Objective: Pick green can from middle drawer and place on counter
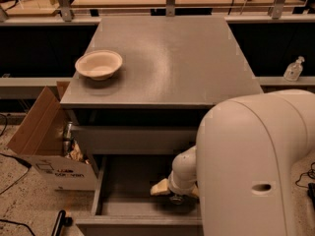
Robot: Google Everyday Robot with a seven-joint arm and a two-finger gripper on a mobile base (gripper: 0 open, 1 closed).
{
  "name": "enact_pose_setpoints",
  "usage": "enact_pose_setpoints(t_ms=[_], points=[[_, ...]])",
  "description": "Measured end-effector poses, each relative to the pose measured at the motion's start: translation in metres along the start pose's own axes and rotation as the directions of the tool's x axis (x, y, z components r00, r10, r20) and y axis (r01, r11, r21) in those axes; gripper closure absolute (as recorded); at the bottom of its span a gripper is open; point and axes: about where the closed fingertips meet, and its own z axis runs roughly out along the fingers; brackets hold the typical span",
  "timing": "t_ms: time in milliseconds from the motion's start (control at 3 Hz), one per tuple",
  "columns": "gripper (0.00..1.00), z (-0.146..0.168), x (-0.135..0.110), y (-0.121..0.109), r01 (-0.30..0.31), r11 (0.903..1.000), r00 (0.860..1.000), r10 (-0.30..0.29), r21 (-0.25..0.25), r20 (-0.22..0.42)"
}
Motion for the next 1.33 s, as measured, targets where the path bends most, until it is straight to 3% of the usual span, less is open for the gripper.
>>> enact_pose_setpoints(t_ms=[333, 667, 1333], points=[[0.00, 0.012, -0.002, 0.009, 0.014, 0.9996, 1.000, -0.014, 0.024, 0.014], [0.17, 0.025, -0.005, 0.007, -0.002, 0.9995, 1.000, 0.001, 0.031, 0.015], [0.42, 0.047, -0.009, -0.012, -0.053, 0.9981, 0.999, 0.052, 0.032, 0.011]])
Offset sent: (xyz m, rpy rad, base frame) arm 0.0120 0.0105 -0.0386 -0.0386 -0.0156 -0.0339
